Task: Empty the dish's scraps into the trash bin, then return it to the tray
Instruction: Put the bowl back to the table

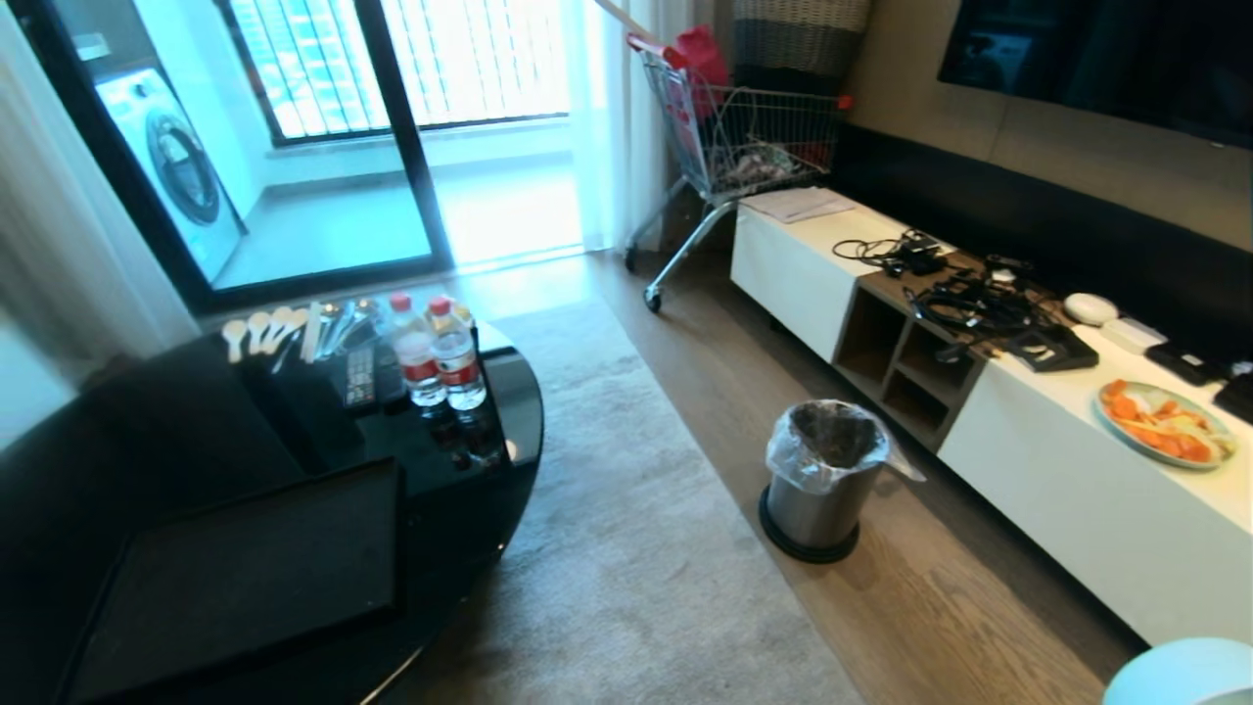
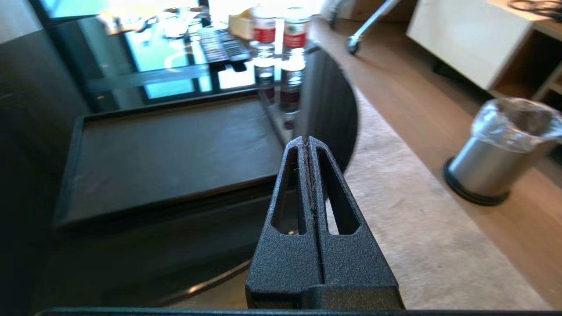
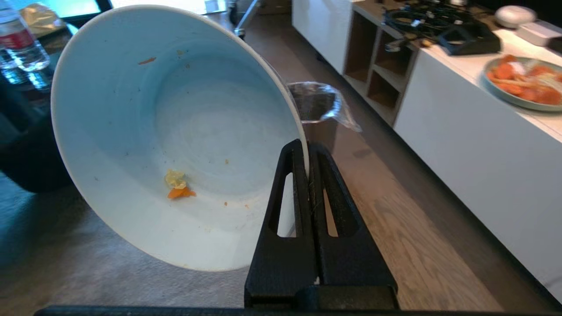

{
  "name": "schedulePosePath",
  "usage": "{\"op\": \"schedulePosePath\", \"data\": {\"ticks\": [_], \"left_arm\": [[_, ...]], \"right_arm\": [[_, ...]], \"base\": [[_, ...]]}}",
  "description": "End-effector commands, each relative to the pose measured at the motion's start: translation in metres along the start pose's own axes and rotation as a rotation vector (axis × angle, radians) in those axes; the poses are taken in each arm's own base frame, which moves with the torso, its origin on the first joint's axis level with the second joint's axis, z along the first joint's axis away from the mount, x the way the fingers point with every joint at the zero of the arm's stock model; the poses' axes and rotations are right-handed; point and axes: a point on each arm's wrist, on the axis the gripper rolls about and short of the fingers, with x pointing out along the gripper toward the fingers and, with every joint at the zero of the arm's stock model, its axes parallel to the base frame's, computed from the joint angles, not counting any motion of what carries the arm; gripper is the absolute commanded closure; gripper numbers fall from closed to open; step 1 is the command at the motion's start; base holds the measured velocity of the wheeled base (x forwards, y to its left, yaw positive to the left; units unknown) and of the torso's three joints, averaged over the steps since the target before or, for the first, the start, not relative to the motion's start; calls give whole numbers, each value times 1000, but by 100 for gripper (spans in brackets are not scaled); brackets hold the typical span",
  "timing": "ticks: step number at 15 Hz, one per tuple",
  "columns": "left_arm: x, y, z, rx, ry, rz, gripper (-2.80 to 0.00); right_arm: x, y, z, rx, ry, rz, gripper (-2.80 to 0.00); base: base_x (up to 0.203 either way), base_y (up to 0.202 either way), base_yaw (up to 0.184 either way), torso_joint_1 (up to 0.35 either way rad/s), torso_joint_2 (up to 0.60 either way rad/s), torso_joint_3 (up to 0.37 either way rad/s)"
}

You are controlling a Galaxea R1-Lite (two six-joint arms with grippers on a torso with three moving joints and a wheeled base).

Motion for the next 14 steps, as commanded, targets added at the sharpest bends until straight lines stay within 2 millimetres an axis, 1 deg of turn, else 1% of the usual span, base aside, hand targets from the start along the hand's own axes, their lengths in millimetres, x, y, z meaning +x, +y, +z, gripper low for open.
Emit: {"op": "schedulePosePath", "data": {"ticks": [1,14], "left_arm": [[0,0,0,-1,0,0,0],[0,0,0,-1,0,0,0]], "right_arm": [[0,0,0,0,2,1,0],[0,0,0,-1,1,1,0]], "base": [[-2,-6,168,2,10,2],[-1,-9,167,2,2,3]]}}
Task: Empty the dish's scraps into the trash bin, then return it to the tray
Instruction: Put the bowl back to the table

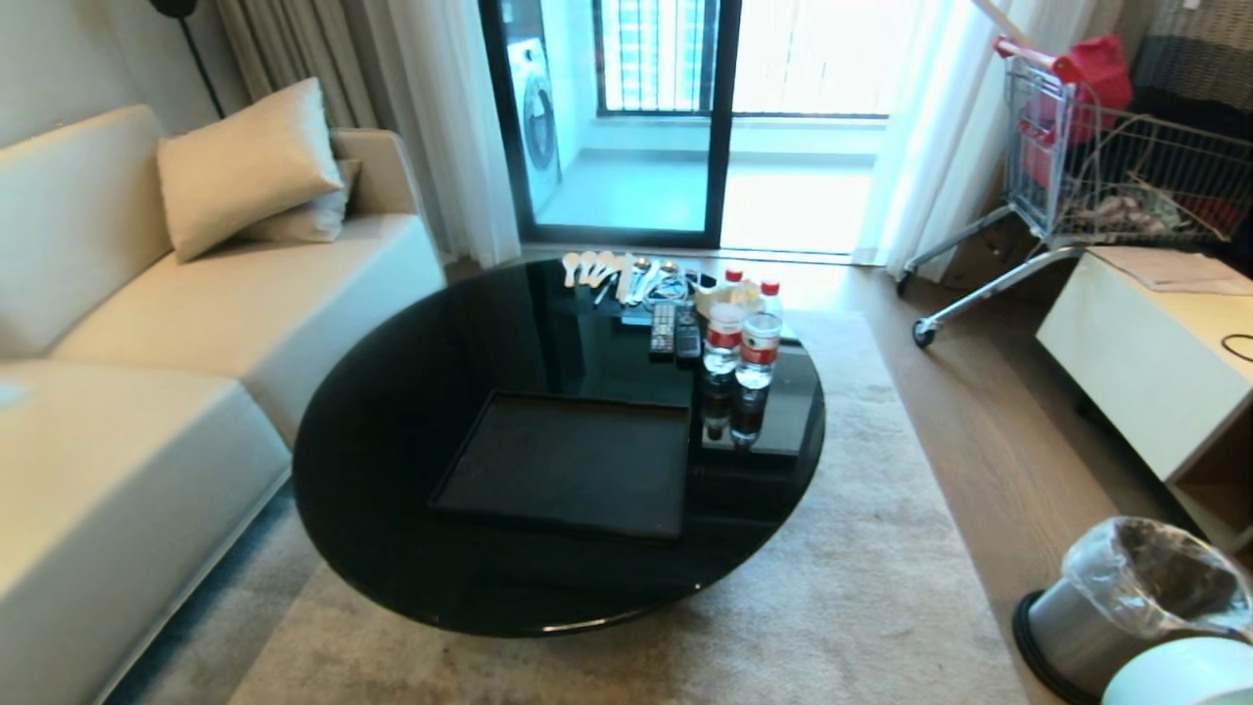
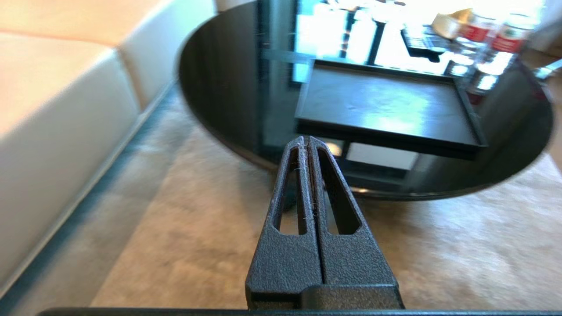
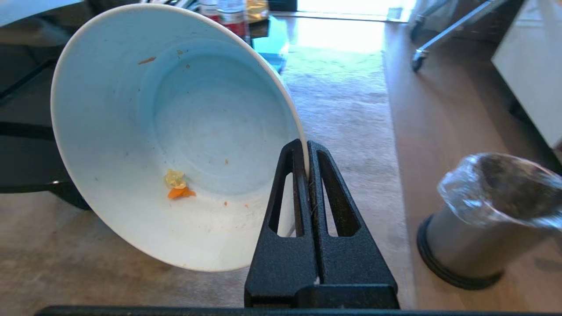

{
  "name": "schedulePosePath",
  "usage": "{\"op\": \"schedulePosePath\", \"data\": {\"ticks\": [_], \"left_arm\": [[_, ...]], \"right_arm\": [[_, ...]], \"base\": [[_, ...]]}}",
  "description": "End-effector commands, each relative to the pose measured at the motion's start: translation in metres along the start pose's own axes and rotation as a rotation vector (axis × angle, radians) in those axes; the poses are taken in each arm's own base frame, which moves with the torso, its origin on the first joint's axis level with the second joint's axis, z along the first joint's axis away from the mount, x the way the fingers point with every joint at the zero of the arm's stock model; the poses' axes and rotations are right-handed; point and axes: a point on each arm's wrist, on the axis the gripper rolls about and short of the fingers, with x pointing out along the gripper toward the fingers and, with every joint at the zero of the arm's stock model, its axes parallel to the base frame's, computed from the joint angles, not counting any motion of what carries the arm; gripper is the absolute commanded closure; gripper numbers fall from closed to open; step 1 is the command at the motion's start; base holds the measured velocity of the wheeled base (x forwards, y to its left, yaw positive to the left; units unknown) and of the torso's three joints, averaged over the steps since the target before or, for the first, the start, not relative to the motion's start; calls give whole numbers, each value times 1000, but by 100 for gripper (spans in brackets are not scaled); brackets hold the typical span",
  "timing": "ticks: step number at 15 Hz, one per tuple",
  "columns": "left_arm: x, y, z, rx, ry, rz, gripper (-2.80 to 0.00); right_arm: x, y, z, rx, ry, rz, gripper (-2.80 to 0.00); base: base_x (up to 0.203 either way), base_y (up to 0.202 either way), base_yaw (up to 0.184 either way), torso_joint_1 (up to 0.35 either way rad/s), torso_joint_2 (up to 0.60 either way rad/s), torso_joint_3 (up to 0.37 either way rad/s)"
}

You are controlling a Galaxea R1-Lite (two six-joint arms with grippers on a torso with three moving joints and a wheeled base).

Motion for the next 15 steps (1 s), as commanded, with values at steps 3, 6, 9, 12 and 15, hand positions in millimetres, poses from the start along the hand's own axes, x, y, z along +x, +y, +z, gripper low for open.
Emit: {"op": "schedulePosePath", "data": {"ticks": [3,6,9,12,15], "left_arm": [[0,0,0,-1,-1,1,0],[0,0,0,-1,-1,1,0],[0,0,0,-1,-1,1,0],[0,0,0,-1,-1,1,0],[0,0,0,-1,-1,1,0]], "right_arm": [[0,0,0,0,0,1,0],[0,0,0,-1,0,1,0],[0,0,0,0,0,1,0],[0,0,0,-1,0,1,0],[0,0,0,-1,0,1,0]], "base": [[1,-9,155,3,3,2],[0,0,31,-1,2,-1],[0,0,0,0,0,0],[0,0,0,0,0,0],[0,0,0,0,0,0]]}}
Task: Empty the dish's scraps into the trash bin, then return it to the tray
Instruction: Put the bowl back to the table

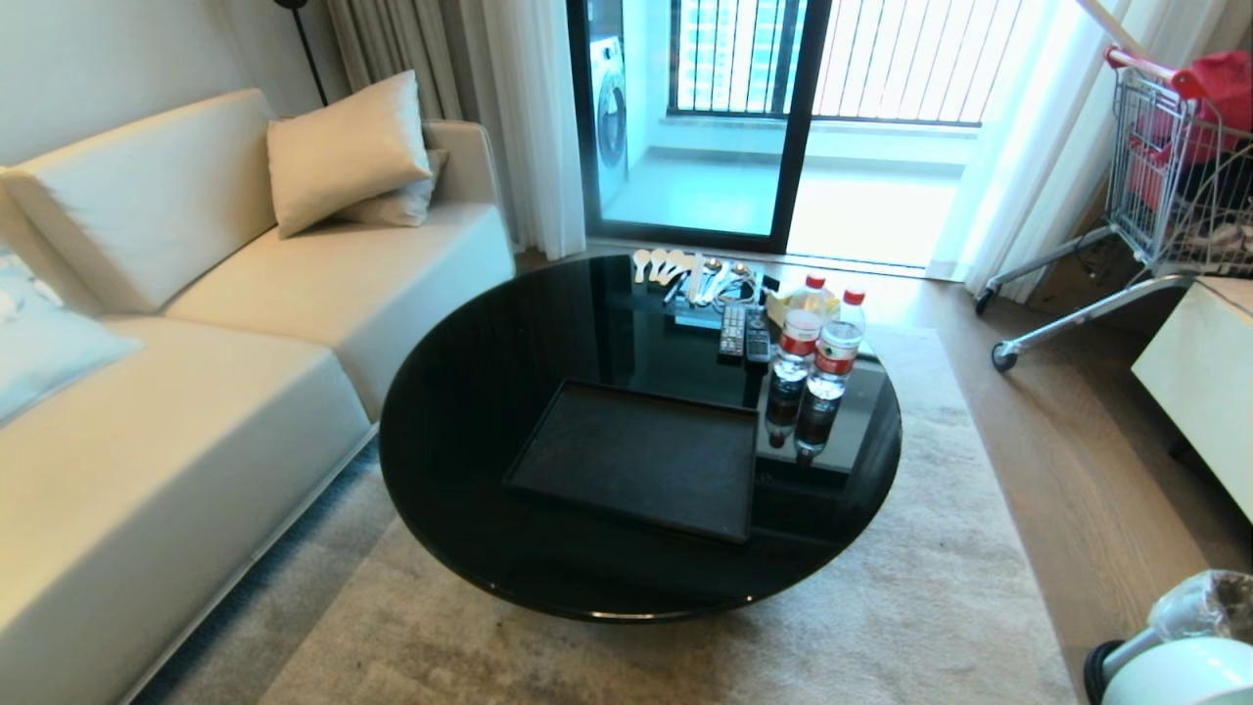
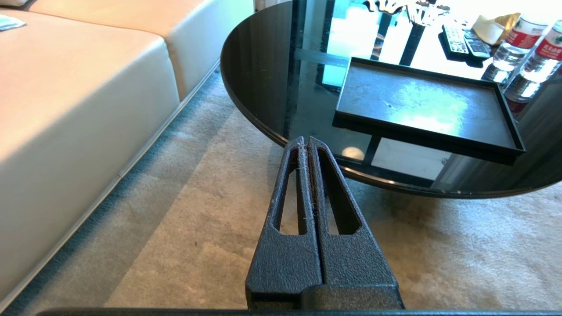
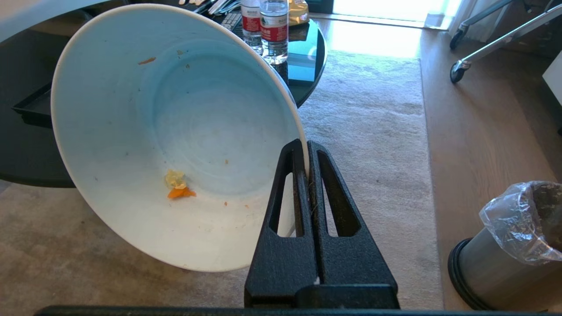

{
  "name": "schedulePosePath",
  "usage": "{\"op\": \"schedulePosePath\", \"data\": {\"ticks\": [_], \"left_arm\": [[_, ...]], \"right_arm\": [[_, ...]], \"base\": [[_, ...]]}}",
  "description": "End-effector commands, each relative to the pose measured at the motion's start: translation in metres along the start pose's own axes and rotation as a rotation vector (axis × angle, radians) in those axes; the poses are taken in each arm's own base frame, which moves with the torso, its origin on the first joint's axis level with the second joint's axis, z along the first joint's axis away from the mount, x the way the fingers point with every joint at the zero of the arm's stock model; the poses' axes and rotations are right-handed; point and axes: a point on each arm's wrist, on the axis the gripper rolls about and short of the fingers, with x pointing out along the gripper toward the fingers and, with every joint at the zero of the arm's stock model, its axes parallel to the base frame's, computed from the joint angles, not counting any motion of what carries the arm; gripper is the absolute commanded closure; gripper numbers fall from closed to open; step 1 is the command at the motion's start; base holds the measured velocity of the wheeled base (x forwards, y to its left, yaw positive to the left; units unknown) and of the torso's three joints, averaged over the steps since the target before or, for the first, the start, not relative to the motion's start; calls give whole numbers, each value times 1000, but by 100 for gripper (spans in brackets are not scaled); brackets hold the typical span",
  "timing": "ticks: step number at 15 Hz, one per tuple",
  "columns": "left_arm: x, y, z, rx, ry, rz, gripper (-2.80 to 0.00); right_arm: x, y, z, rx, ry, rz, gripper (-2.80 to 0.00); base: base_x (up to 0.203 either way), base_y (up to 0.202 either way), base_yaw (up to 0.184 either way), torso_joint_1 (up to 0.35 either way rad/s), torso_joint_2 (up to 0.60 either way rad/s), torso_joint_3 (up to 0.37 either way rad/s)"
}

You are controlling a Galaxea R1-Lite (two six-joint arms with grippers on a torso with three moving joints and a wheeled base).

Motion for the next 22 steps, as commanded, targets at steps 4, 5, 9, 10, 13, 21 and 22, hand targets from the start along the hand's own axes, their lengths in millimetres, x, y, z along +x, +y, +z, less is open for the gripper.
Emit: {"op": "schedulePosePath", "data": {"ticks": [4,5,9,10,13,21,22], "left_arm": [[0,0,0,-1,-1,0,0],[0,0,0,-1,-1,0,0],[0,0,0,-1,-1,0,0],[0,0,0,-1,-1,0,0],[0,0,0,-1,-1,0,0],[0,0,0,-1,-1,0,0],[0,0,0,-1,-1,0,0]], "right_arm": [[0,0,0,0,0,0,0],[0,0,0,1,1,0,0],[0,0,0,1,-1,0,0],[0,0,0,0,-1,0,0],[0,0,0,1,0,0,0],[0,0,0,0,1,0,0],[0,0,0,0,1,0,0]], "base": [[0,0,0,0,0,0],[0,0,0,0,0,0],[121,0,-1,1,0,0],[186,0,1,2,2,5],[121,0,0,7,1,1],[0,0,0,0,0,0],[0,0,0,0,0,0]]}}
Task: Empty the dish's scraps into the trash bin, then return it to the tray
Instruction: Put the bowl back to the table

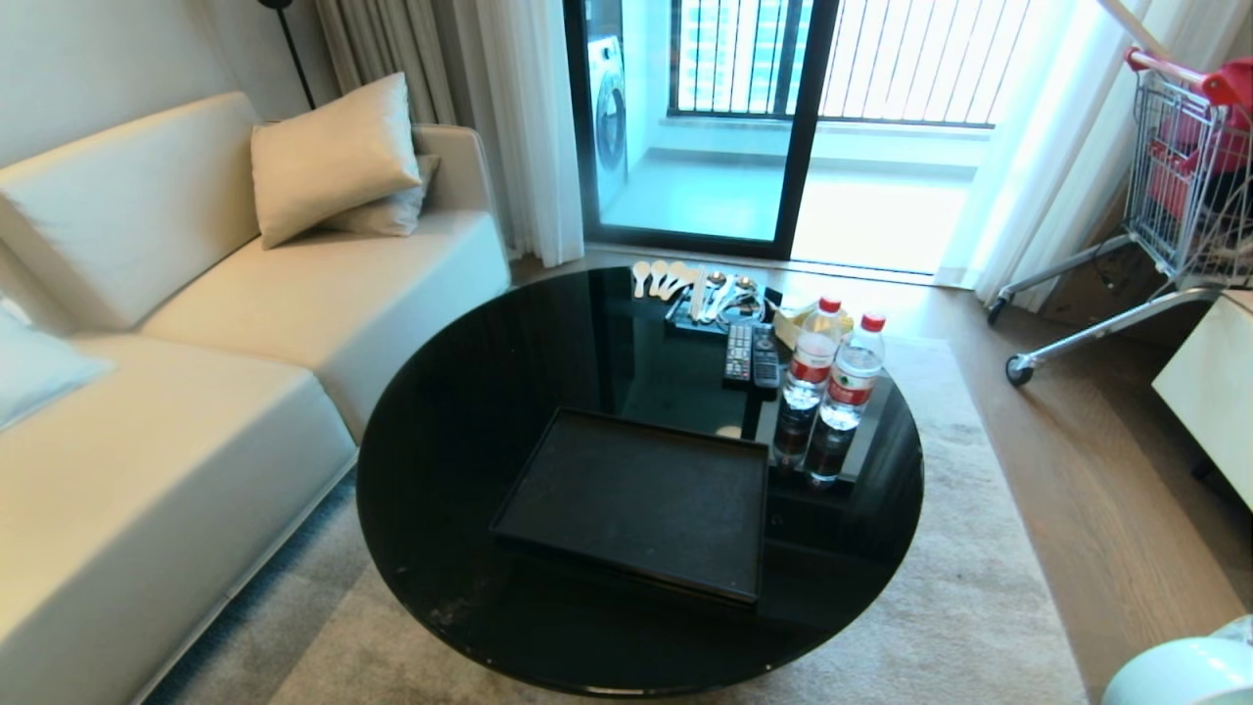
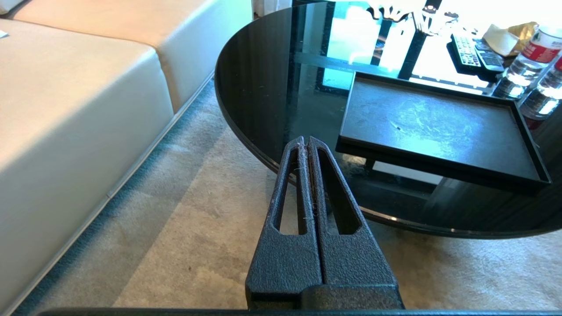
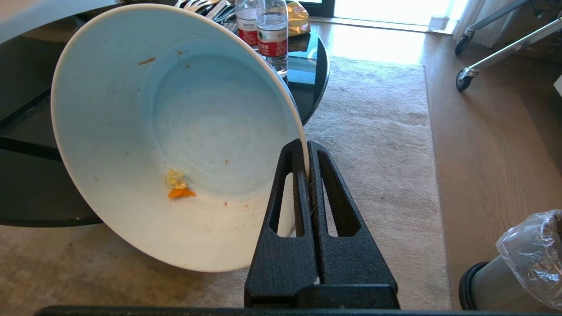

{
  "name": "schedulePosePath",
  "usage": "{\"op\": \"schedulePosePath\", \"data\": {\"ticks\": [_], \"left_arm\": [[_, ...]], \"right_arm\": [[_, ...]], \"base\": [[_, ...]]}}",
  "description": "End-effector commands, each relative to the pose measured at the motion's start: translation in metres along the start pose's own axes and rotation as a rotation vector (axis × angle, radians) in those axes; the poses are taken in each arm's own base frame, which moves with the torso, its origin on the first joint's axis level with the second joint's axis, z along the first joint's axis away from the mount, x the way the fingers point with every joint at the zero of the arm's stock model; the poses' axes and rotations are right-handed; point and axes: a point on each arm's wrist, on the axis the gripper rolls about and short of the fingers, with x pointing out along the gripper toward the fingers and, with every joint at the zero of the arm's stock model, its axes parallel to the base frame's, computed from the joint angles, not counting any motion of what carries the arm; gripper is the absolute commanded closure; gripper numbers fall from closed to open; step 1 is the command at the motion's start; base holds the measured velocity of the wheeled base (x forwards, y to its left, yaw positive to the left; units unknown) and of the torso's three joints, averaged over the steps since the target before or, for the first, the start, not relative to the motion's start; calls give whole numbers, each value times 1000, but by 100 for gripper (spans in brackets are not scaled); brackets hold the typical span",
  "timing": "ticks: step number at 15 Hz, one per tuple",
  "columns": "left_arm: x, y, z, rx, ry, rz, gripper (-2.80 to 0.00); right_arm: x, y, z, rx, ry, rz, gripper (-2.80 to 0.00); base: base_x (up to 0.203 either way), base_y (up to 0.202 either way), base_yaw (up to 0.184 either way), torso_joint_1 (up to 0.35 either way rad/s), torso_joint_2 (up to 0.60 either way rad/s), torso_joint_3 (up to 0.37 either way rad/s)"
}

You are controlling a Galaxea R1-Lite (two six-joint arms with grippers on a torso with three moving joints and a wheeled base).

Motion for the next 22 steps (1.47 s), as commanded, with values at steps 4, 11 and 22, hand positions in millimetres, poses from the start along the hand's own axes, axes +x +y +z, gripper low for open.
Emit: {"op": "schedulePosePath", "data": {"ticks": [4,11,22], "left_arm": [[0,0,0,-1,-1,0,0],[0,0,0,-1,-1,0,0],[0,0,0,-1,-1,0,0]], "right_arm": [[0,0,0,-4,0,1,0],[3,2,33,-152,15,108,0],[201,6,174,-193,366,195,0]], "base": [[0,0,0,0,0,0],[0,0,0,0,0,0],[0,0,0,0,0,0]]}}
